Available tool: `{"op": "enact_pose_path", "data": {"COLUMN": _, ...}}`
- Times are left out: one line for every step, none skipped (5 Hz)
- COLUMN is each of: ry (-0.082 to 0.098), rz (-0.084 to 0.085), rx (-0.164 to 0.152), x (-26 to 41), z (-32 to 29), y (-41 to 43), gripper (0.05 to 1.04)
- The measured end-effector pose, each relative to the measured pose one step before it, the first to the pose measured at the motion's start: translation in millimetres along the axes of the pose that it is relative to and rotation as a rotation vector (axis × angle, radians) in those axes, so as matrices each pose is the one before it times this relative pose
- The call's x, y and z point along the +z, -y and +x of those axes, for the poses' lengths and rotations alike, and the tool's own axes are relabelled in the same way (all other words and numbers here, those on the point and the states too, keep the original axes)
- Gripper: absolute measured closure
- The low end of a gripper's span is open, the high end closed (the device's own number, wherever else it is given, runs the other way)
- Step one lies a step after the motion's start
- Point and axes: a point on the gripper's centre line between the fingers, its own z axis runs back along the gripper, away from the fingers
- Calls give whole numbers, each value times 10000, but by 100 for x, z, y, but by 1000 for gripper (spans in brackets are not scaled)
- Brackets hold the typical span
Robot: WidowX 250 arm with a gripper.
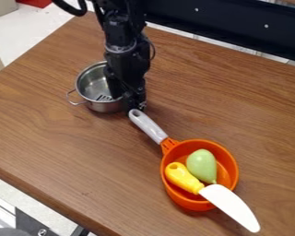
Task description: Move the silver pot to the right side of the table
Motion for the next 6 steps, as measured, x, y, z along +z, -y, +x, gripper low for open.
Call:
{"op": "enact_pose_path", "data": {"ry": -94, "rz": -53, "rx": 66, "x": 9, "z": -99, "y": 47, "gripper": 701}}
{"op": "enact_pose_path", "data": {"ry": -58, "rz": -131, "rx": 78, "x": -160, "z": 419, "y": -165, "gripper": 919}}
{"op": "enact_pose_path", "data": {"ry": 357, "rz": 239, "rx": -18, "x": 150, "z": 674, "y": -461, "gripper": 1011}}
{"op": "enact_pose_path", "data": {"ry": 273, "rz": 205, "rx": 180, "x": 1121, "z": 1644, "y": -561, "gripper": 1026}}
{"op": "enact_pose_path", "data": {"ry": 100, "rz": 357, "rx": -60, "x": 169, "z": 1584, "y": 438, "gripper": 1027}}
{"op": "enact_pose_path", "data": {"ry": 116, "rz": 252, "rx": -233, "x": 388, "z": 1520, "y": 1464, "gripper": 1028}}
